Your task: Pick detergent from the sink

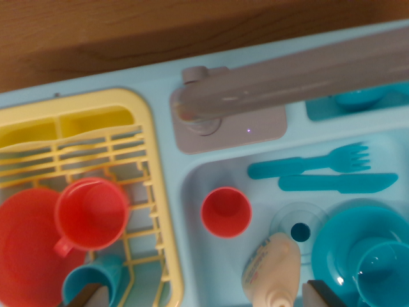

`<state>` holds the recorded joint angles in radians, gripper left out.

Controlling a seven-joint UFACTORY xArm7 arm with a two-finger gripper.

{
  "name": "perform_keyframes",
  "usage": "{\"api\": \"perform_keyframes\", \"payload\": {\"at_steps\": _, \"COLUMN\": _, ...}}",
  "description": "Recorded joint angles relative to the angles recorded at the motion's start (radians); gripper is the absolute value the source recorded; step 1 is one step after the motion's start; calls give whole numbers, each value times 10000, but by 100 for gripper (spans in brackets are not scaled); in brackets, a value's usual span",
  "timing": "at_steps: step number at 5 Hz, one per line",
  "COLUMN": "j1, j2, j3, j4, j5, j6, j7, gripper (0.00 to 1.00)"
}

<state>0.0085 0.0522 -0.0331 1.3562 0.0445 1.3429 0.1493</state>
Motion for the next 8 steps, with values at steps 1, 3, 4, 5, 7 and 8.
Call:
{"api": "perform_keyframes", "payload": {"at_steps": 1, "j1": -45, "j2": 32, "j3": -27, "j4": -429, "j5": 2, "j6": -456, "j7": 183, "gripper": 0}}
{"api": "perform_keyframes", "payload": {"at_steps": 3, "j1": -90, "j2": 65, "j3": -54, "j4": -868, "j5": 5, "j6": -923, "j7": 371, "gripper": 0}}
{"api": "perform_keyframes", "payload": {"at_steps": 4, "j1": -90, "j2": 65, "j3": -54, "j4": -868, "j5": 5, "j6": -923, "j7": 371, "gripper": 0}}
{"api": "perform_keyframes", "payload": {"at_steps": 5, "j1": -137, "j2": 99, "j3": -82, "j4": -1321, "j5": 7, "j6": -1405, "j7": 564, "gripper": 0}}
{"api": "perform_keyframes", "payload": {"at_steps": 7, "j1": -183, "j2": 132, "j3": -109, "j4": -1762, "j5": 10, "j6": -1874, "j7": 752, "gripper": 0}}
{"api": "perform_keyframes", "payload": {"at_steps": 8, "j1": -183, "j2": 132, "j3": -109, "j4": -1762, "j5": 10, "j6": -1874, "j7": 752, "gripper": 0}}
